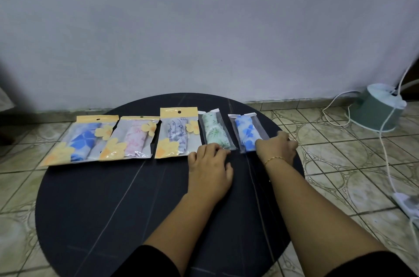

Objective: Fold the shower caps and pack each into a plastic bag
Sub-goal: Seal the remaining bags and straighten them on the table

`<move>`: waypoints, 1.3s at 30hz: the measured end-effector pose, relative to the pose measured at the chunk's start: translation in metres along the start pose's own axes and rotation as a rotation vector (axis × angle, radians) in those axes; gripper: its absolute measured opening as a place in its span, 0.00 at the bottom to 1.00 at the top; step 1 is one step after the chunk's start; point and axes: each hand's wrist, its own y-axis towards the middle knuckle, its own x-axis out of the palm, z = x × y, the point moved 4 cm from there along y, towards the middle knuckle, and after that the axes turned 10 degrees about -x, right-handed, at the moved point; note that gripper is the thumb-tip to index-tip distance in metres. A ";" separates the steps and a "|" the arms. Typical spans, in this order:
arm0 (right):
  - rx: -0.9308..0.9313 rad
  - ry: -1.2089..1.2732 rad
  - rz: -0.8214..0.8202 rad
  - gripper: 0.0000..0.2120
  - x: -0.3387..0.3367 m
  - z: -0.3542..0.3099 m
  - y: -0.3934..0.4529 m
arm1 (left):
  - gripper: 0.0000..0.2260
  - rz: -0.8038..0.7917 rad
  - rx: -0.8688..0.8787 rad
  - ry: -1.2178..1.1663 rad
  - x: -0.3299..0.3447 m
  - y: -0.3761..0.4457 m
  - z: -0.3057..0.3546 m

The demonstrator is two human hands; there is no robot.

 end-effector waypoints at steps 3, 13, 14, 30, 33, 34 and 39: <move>-0.304 -0.215 0.002 0.26 -0.001 -0.007 -0.007 | 0.15 0.001 0.005 0.005 -0.003 0.001 0.002; -0.803 -0.542 -0.032 0.15 0.010 0.009 -0.010 | 0.26 -0.236 -0.050 0.148 0.006 0.007 -0.004; -0.838 -0.515 -0.016 0.15 0.012 0.009 -0.010 | 0.26 -0.238 -0.049 0.142 0.006 0.006 -0.004; -1.246 -0.534 -0.113 0.16 0.012 -0.002 0.014 | 0.25 -0.278 -0.083 0.117 0.005 0.004 -0.004; -1.241 -0.506 -0.134 0.16 0.013 0.002 0.014 | 0.25 -0.303 -0.083 0.115 0.005 0.004 -0.004; -1.234 -0.496 -0.139 0.16 0.013 0.002 0.013 | 0.25 -0.306 -0.082 0.116 0.005 0.004 -0.004; -1.215 -0.446 -0.139 0.16 0.016 0.004 0.009 | 0.25 -0.302 -0.076 0.138 0.005 0.004 -0.003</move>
